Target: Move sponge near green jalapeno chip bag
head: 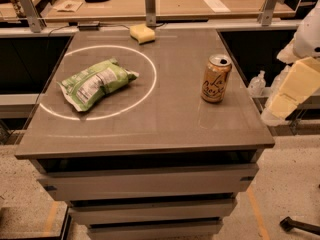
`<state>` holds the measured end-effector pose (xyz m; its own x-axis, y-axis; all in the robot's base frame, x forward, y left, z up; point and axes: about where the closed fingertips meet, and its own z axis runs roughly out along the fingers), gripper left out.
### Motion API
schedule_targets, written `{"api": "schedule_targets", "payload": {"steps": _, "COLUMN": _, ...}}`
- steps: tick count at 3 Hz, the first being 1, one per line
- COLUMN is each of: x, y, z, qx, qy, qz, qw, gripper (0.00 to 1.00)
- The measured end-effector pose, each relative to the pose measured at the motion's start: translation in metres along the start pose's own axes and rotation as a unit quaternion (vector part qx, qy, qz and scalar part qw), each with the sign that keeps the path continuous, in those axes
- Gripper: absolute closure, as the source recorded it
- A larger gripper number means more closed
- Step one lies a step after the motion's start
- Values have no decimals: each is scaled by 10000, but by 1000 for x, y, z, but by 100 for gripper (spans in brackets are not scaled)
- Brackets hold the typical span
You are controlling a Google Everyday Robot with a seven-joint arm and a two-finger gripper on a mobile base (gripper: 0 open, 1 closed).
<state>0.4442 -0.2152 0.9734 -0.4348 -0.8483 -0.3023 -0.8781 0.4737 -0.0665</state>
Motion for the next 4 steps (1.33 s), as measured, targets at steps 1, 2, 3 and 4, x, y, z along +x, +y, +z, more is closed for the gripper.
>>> {"api": "schedule_targets", "payload": {"steps": 1, "x": -9, "y": -4, "z": -11, "qx": 62, "qy": -318, "qz": 743, "qw": 9967, "gripper": 0}}
{"api": "schedule_targets", "payload": {"steps": 2, "x": -15, "y": -7, "z": -20, "qx": 198, "qy": -498, "qz": 1106, "qw": 9924, "gripper": 0}}
{"api": "schedule_targets", "payload": {"steps": 3, "x": -44, "y": -19, "z": -15, "qx": 257, "qy": -732, "qz": 1226, "qw": 9894, "gripper": 0}}
{"api": "schedule_targets", "payload": {"steps": 4, "x": -88, "y": -37, "z": -9, "qx": 294, "qy": -1191, "qz": 1131, "qw": 9860, "gripper": 0}}
